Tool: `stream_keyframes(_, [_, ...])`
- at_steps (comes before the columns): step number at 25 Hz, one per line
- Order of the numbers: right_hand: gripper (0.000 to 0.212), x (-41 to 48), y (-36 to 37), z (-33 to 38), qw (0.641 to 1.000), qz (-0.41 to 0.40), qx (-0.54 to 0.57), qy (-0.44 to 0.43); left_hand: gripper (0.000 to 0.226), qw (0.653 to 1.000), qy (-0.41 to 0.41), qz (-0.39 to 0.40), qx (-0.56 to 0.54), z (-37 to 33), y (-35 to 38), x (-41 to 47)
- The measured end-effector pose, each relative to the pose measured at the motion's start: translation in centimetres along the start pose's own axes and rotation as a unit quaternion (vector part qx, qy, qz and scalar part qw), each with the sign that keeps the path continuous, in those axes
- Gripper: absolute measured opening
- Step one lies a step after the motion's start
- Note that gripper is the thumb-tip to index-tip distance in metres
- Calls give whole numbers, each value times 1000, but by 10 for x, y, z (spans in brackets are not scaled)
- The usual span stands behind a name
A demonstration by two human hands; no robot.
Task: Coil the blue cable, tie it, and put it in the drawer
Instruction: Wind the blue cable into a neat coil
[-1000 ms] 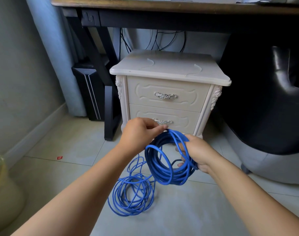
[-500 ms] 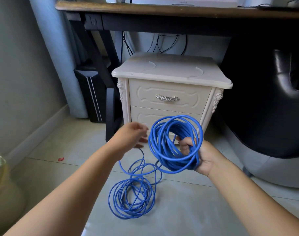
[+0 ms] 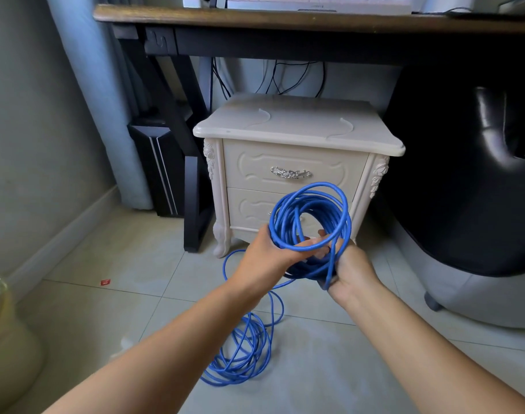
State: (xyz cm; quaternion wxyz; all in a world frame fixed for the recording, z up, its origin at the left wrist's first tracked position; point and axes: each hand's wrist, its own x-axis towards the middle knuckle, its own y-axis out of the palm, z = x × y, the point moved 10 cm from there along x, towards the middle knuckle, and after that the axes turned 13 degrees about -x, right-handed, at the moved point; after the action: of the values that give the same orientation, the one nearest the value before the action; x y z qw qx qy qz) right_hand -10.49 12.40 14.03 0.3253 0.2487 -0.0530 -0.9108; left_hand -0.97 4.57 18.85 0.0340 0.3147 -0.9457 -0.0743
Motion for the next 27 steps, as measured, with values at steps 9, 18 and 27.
stream_keyframes(9, [45, -11, 33, -3, 973, 218, 8, 77, 14, 991, 31, -101, -78, -19, -31, 11])
stream_keyframes(18, [36, 14, -2, 2, 965, 108, -237, 30, 15, 976, 92, -36, 194, -47, -46, 16])
stream_keyframes(27, [10, 35, -61, 7, 951, -64, -299, 47, 12, 942, 79, -76, 317, -40, -72, 20])
